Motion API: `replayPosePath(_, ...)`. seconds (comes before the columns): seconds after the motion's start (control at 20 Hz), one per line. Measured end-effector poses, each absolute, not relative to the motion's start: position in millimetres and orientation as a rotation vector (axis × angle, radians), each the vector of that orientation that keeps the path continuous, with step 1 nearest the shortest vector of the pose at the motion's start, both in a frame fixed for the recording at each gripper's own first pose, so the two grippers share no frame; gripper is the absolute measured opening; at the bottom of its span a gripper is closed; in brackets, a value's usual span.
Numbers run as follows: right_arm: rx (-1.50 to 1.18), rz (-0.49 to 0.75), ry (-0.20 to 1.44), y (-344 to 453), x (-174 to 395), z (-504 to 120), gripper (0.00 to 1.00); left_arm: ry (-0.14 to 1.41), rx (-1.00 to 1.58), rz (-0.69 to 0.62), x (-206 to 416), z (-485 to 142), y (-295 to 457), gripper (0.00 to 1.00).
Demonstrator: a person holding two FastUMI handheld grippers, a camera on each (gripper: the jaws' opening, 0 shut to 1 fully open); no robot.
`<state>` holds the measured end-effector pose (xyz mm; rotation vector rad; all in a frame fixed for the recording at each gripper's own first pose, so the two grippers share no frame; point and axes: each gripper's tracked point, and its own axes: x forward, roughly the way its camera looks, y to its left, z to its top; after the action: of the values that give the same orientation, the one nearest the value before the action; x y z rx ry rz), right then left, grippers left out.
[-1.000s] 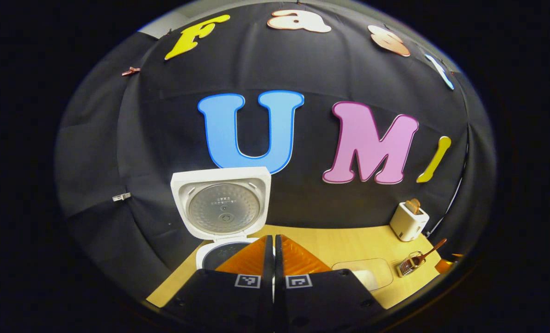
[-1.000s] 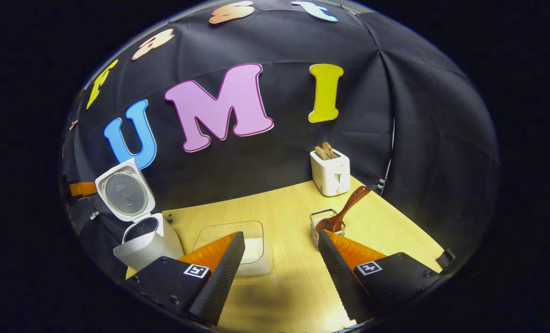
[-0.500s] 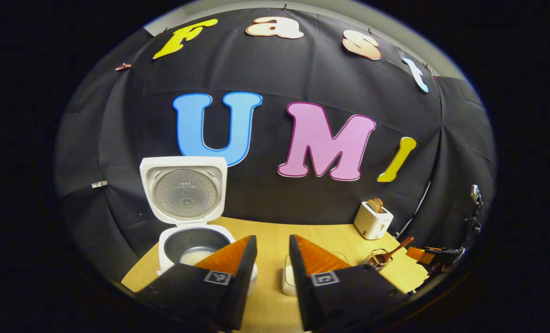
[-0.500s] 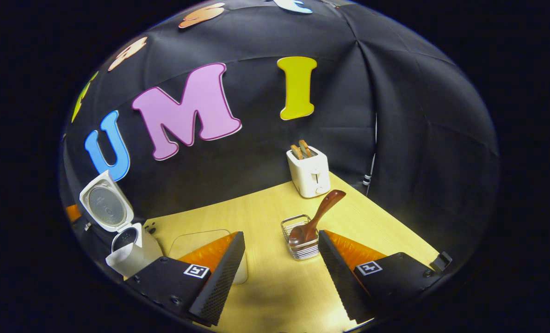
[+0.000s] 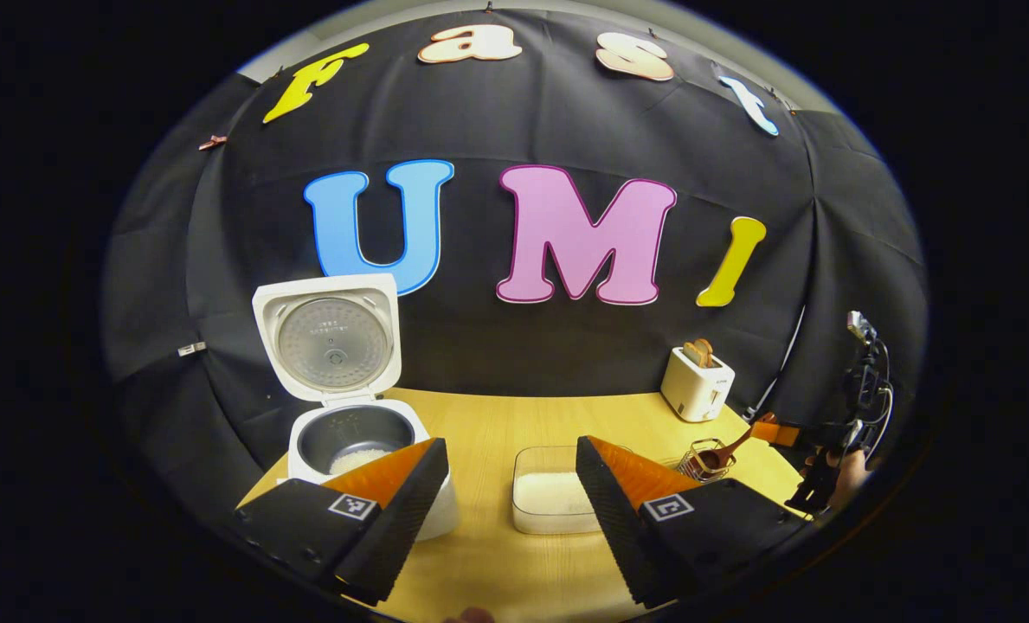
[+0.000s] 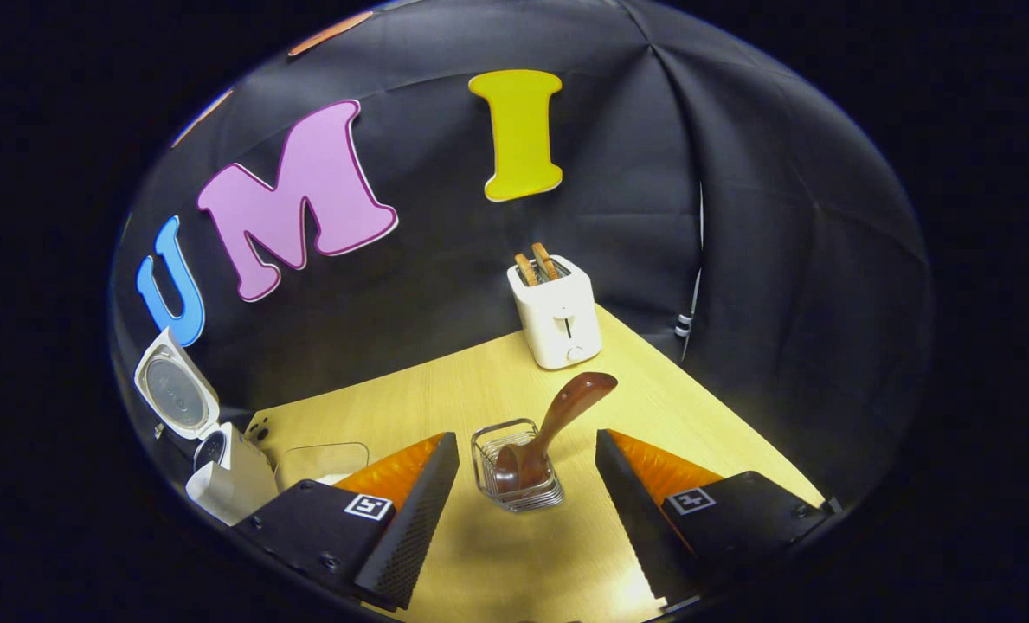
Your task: Close the left gripper, press the button to open the rice cooker; take a wooden spoon from the chopstick holder with the right hand, scoop a spoonful of rice and pour it into the rice cooker, then put the wooden spoon back into the chopstick holder.
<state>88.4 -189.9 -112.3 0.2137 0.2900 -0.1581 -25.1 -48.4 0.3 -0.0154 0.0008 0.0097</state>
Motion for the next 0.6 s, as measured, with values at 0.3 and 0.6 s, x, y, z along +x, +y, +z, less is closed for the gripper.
replayPosePath(0.3, 0.256, -0.163, 0.303, -204, 134, -134, 0.99, 0.076, 0.021, 0.068, -36, -27, -45, 0.96)
replayPosePath(0.6, 0.237, -0.172, 0.285, -207, 178, -152, 0.99, 0.164, -0.003, 0.075, -39, -57, -48, 0.96)
